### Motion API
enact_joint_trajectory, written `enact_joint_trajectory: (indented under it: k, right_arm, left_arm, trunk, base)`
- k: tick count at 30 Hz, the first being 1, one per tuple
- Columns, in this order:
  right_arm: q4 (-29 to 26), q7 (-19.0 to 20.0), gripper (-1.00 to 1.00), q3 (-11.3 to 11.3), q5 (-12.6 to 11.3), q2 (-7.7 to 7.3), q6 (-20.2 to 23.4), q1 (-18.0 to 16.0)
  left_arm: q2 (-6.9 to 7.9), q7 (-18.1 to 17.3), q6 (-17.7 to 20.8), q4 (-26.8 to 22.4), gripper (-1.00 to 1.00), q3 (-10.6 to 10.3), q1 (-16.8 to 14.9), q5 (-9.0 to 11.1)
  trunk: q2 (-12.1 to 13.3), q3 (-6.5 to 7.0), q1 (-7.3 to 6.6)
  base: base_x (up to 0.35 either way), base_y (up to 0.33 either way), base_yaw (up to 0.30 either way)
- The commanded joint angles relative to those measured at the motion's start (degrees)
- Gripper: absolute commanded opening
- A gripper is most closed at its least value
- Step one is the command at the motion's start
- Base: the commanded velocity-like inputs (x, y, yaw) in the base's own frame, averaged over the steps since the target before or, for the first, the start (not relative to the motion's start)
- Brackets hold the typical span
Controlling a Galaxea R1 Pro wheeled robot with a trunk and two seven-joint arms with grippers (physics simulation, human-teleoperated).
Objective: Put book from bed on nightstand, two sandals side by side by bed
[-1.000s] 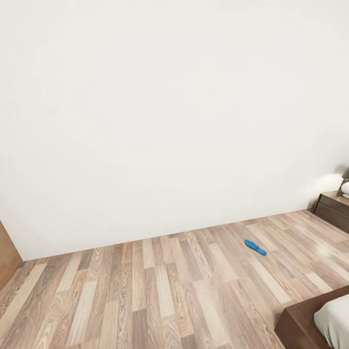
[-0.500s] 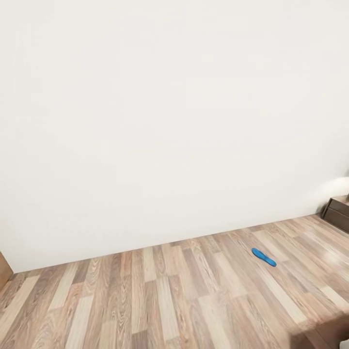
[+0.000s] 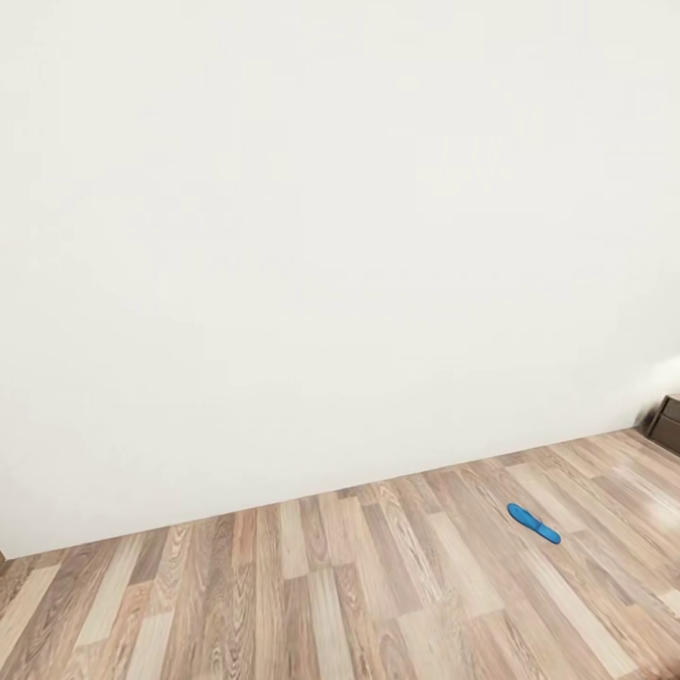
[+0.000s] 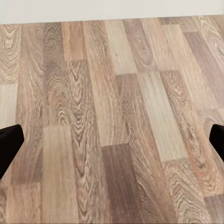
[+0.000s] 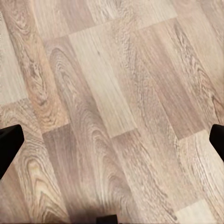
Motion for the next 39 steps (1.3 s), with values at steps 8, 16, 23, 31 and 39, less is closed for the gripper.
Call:
enact_joint_trajectory:
  k: [8,16,23,31,39]
  right_arm:
    - [0.0,-0.1,1.00,0.0,-0.2,0.00,-0.2,0.0]
    - [0.0,-0.1,1.00,0.0,-0.2,0.00,-0.2,0.0]
    - [0.0,-0.2,1.00,0.0,-0.2,0.00,-0.2,0.0]
    - [0.0,-0.2,1.00,0.2,-0.1,-0.09,-0.2,0.0]
    - [0.0,-0.2,1.00,0.2,0.0,-0.02,-0.2,0.0]
  left_arm:
    - [-0.02,-0.1,-0.1,0.1,1.00,0.0,0.0,0.4]
    - [-0.02,-0.1,-0.2,0.1,1.00,0.0,0.0,0.4]
    - [-0.02,-0.1,-0.2,0.1,1.00,0.0,0.0,0.4]
    - [-0.02,-0.1,-0.2,0.1,1.00,0.0,0.0,0.4]
    - [-0.02,-0.1,-0.2,0.1,1.00,0.0,0.0,0.4]
  trunk:
    - [0.0,-0.06,0.03]
    - [0.0,-0.06,0.03]
    - [0.0,-0.06,0.03]
    - [0.0,-0.06,0.03]
    - [0.0,-0.06,0.03]
  base:
    - [0.333,0.078,0.000]
    - [0.333,0.024,0.000]
    - [0.333,0.002,0.000]
    - [0.333,0.000,-0.083]
    - [0.333,0.000,-0.179]
